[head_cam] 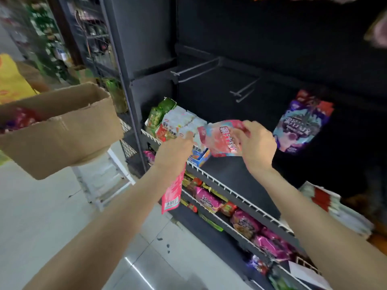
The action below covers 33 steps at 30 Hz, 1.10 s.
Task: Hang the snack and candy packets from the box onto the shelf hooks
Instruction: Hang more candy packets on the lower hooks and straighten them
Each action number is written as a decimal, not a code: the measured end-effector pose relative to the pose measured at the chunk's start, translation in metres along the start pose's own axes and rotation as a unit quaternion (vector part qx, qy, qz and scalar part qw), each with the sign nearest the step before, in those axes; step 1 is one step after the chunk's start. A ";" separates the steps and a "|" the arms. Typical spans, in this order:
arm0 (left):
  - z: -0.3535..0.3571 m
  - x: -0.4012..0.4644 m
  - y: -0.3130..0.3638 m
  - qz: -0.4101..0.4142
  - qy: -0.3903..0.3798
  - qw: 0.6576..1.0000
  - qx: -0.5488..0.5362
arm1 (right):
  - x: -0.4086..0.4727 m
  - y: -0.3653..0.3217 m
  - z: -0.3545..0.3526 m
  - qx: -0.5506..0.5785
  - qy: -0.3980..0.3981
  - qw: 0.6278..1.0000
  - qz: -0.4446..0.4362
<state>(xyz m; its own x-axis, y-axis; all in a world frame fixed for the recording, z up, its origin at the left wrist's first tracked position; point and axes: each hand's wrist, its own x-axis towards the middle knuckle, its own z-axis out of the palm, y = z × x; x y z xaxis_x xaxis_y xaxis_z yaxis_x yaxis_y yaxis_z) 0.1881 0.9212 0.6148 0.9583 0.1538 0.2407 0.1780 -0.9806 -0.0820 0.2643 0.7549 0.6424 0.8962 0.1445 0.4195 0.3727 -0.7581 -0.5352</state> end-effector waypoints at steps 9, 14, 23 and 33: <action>-0.021 0.037 0.111 0.098 0.016 0.980 -0.171 | -0.008 0.071 -0.050 -0.077 -0.112 0.983 -0.126; -0.020 0.056 0.148 0.055 0.032 0.953 -0.295 | 0.013 0.129 -0.086 0.089 -0.142 0.986 -0.017; -0.007 0.071 0.172 -0.067 0.030 0.954 -0.292 | 0.047 0.158 -0.081 0.129 -0.117 0.984 0.022; -0.017 0.075 0.168 -0.102 0.082 0.950 -0.284 | 0.044 0.153 -0.064 0.054 -0.077 0.996 0.007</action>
<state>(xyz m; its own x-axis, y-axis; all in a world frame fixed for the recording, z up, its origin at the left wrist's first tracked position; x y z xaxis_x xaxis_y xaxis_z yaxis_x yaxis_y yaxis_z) 0.2863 0.7663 0.6358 0.8605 0.3733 0.3466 0.1628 -0.8462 0.5074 0.3455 0.6047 0.6264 0.9246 0.2364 0.2987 0.3762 -0.6889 -0.6196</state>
